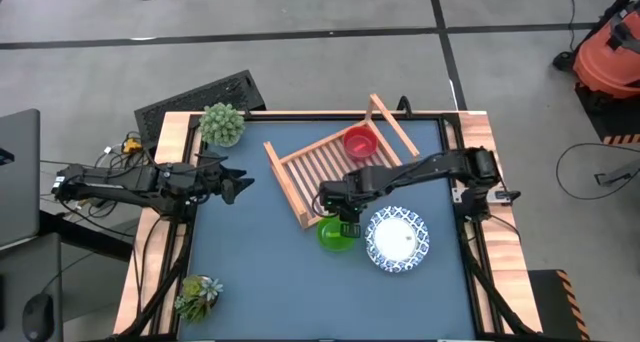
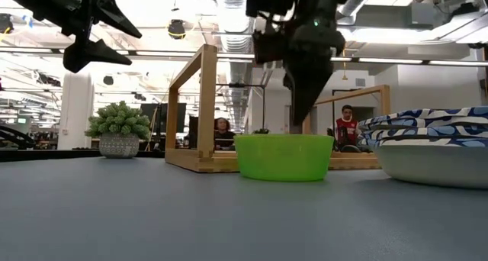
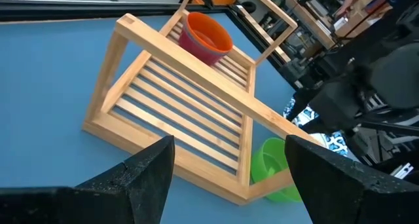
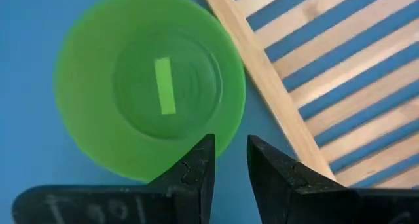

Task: Place and stack bowls onto a shelf
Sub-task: Stack the green bowl on top of the orange bowl on the shelf

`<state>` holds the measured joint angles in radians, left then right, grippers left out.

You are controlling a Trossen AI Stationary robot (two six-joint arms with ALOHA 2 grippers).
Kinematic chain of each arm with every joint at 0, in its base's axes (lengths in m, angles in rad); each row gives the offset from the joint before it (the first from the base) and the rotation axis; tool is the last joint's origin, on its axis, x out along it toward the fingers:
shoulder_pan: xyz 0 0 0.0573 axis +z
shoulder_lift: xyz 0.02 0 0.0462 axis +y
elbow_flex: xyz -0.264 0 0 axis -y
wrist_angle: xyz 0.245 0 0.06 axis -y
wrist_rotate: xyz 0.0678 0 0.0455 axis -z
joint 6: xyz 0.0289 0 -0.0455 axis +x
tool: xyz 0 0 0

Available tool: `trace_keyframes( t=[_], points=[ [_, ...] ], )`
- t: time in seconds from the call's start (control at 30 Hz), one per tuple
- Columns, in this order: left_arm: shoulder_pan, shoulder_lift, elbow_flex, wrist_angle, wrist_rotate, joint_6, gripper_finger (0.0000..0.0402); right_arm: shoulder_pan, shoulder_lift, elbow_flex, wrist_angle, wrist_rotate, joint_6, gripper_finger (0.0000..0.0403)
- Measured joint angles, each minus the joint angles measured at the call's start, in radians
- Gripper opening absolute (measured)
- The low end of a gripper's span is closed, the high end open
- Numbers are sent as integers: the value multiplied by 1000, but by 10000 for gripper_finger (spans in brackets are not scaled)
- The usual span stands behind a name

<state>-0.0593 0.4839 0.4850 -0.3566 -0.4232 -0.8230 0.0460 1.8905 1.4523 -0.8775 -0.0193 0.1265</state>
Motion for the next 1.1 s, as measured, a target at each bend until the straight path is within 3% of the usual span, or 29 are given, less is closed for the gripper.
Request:
trace_keyframes(
  t=[0.23, 0.73, 0.83, 0.97, 1.1],
  points=[
    [0, 0, 0, -5, -1, -1, 274, -13, 7, -74, 133, 19, 6, 116],
    [0, 0, 0, -15, -9, -3, 274, -21, 28, -100, 193, -4, 9, 114],
    [0, 0, 0, -15, -9, -3, 274, -19, 29, -101, 194, 0, 13, 91],
    [0, 0, 0, -15, -9, -4, 274, -20, 27, -100, 192, -6, 27, 24],
    [0, 0, 0, -20, -10, -5, 274, -22, 25, -100, 185, -10, 49, 20]
  ],
)
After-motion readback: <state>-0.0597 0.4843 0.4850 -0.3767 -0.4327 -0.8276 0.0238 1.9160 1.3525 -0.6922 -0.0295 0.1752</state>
